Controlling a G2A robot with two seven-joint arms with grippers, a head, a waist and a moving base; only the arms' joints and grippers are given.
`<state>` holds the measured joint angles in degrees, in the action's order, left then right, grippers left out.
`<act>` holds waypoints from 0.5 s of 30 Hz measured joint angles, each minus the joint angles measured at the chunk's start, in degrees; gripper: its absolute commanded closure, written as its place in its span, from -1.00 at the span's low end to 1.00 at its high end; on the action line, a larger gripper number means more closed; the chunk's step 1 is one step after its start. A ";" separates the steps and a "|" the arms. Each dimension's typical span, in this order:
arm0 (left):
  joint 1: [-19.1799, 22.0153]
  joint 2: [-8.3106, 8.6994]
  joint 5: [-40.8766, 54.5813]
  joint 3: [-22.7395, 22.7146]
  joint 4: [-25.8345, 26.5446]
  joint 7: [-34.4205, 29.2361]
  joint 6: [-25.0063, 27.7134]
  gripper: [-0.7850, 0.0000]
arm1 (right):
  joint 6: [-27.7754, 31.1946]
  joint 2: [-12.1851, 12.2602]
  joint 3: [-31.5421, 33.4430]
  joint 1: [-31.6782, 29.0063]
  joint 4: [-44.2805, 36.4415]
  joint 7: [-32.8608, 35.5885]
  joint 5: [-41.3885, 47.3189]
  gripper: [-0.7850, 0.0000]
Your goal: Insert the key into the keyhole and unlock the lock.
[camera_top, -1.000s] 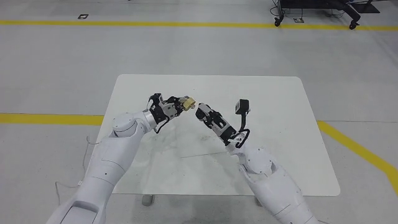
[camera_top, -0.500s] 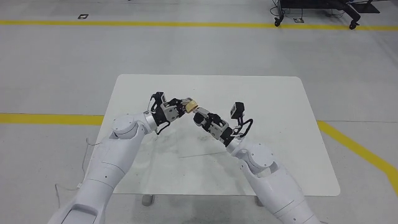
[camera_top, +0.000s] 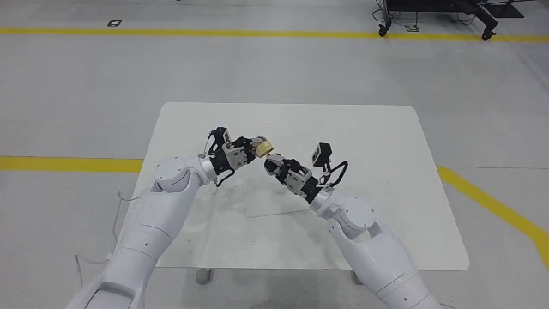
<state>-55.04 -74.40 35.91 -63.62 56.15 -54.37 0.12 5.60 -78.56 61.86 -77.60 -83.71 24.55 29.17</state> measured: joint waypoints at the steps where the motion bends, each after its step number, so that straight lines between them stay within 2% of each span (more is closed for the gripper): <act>1: 0.02 0.00 -0.04 0.02 -0.02 -0.05 -0.01 1.00 | 0.01 -0.01 0.08 0.04 0.10 -0.02 0.18 1.00; 9: 0.03 0.02 -0.76 0.01 0.27 -0.22 1.48 1.00 | -1.19 -0.38 0.28 -0.15 0.51 -0.69 4.94 1.00; 15: -1.08 0.24 -4.66 -0.33 2.60 1.99 9.49 1.00 | -3.69 -1.25 0.99 -0.14 1.65 0.23 18.81 1.00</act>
<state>-56.12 -74.16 31.25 -63.95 58.75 -52.38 9.60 1.91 -79.81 62.85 -77.74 -82.06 24.78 47.98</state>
